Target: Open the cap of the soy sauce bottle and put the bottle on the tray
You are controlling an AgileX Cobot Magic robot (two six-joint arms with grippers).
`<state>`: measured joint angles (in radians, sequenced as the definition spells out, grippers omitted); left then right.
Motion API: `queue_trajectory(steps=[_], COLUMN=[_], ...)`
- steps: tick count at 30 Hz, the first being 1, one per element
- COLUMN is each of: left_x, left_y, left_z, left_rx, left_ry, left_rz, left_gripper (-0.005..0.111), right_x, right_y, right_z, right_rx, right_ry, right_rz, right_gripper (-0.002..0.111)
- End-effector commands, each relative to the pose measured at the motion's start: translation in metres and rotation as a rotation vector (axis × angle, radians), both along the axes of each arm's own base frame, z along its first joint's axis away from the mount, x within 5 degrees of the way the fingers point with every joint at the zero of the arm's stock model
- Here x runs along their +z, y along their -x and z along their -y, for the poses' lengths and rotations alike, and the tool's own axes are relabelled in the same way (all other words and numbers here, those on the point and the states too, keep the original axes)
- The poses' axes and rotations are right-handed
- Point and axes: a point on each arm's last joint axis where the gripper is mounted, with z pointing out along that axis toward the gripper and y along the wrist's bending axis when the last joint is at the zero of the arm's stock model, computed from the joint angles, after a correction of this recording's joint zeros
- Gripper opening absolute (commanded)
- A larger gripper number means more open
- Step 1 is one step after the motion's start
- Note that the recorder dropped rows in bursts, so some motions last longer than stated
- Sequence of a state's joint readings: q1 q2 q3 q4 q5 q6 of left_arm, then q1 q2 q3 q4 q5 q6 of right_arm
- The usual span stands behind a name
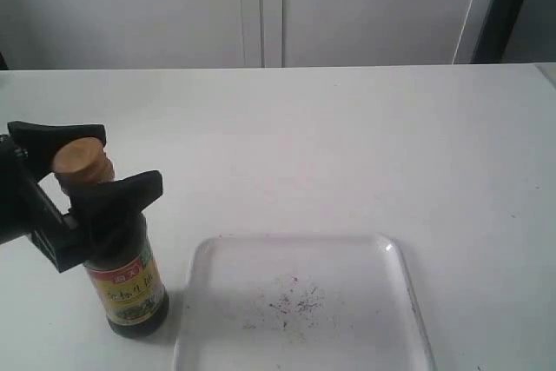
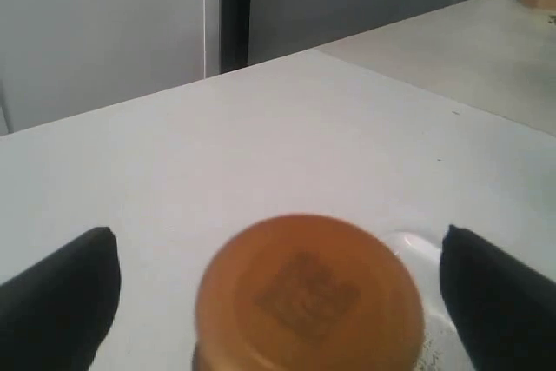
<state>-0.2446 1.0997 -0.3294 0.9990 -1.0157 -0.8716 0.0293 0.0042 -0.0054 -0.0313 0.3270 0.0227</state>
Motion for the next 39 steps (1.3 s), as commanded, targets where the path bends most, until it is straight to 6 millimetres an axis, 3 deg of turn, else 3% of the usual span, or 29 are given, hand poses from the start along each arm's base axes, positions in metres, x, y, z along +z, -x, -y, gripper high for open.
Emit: queue_trajectory(steps=[1, 16, 25, 34, 39], left_x=[-0.007, -0.021, -0.039, -0.051, -0.057], left_y=[0.005, 0.009, 0.0, -0.006, -0.008], left_z=[-0.001, -0.005, 0.002, 0.004, 0.005], left_rx=[0.005, 0.038, -0.015, -0.024, -0.029], left_ry=[0.001, -0.009, -0.01, -0.029, -0.044], left_rz=[-0.006, -0.014, -0.042, -0.06, -0.073], left_gripper=[0.099, 0.099, 0.099, 0.095, 0.094], right_x=[0.002, 0.024, 0.047, 0.058, 0.079], right_y=[-0.001, -0.002, 0.002, 0.005, 0.01], right_z=[0.0, -0.001, -0.001, -0.003, -0.003], right_rx=[0.002, 0.011, 0.022, 0.053, 0.071], right_ry=[0.026, 0.011, -0.328, -0.291, -0.291], right_rz=[0.043, 0.279, 0.532, 0.625, 0.695], right_gripper=[0.0, 0.0, 0.0, 0.0, 0.0])
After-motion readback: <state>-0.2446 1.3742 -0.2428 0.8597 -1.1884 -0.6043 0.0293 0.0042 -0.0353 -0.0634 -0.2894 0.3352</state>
